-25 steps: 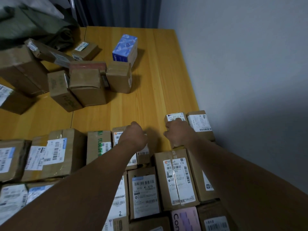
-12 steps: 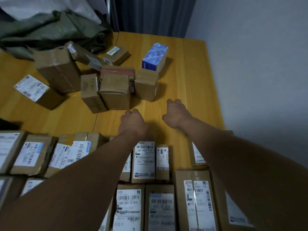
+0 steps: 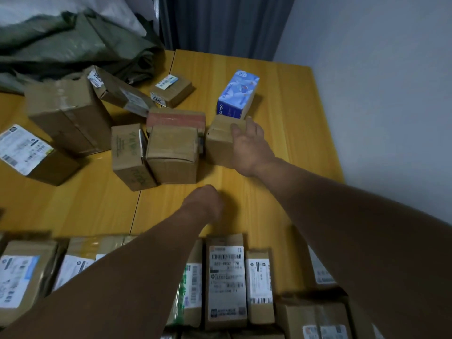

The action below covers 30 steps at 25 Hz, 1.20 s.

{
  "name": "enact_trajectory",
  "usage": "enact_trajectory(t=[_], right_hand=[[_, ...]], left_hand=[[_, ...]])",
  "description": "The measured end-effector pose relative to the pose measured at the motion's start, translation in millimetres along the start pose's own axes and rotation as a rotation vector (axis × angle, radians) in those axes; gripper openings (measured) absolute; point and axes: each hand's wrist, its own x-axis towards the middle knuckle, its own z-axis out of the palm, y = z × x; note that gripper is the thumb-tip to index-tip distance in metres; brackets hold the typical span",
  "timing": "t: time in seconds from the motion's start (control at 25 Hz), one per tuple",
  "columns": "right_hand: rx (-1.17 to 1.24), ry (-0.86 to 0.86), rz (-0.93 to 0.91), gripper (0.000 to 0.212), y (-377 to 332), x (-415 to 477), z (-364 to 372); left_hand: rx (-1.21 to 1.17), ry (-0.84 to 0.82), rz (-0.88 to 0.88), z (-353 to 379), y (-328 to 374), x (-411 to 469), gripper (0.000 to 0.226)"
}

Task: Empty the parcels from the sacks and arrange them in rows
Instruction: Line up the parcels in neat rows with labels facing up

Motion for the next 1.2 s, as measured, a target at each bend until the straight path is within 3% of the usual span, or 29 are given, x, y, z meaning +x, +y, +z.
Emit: enact_trajectory(t=[0.12, 0.28, 0.48, 0.72, 0.96, 1.2], right_hand=[[-0.007, -0.046, 0.017, 0.092, 2, 25, -2], [-0.012, -0.117, 0.011, 0.092, 8, 37, 8], [0.037, -0.015, -0.015, 0.082, 17, 26, 7], [0.106, -0.129, 0.247, 0.08, 41, 6, -21], [0.006, -0.303, 0.292, 0.054, 38, -10, -33], [0.024, -0.322, 0.351, 0.056, 39, -20, -2]], left_hand=[[0.059, -0.055, 0.027, 5, 4, 16, 0.033], [0.199, -0.139, 0.098, 6, 5, 28, 0.033], [0.302, -0.246, 0.138, 7, 12, 31, 0.033], [0.425, -0.299, 0.073, 33, 18, 51, 0.062], [0.343, -0.226, 0.185, 18, 13, 39, 0.039], [0.381, -0.197, 0.17, 2, 8, 38, 0.033]])
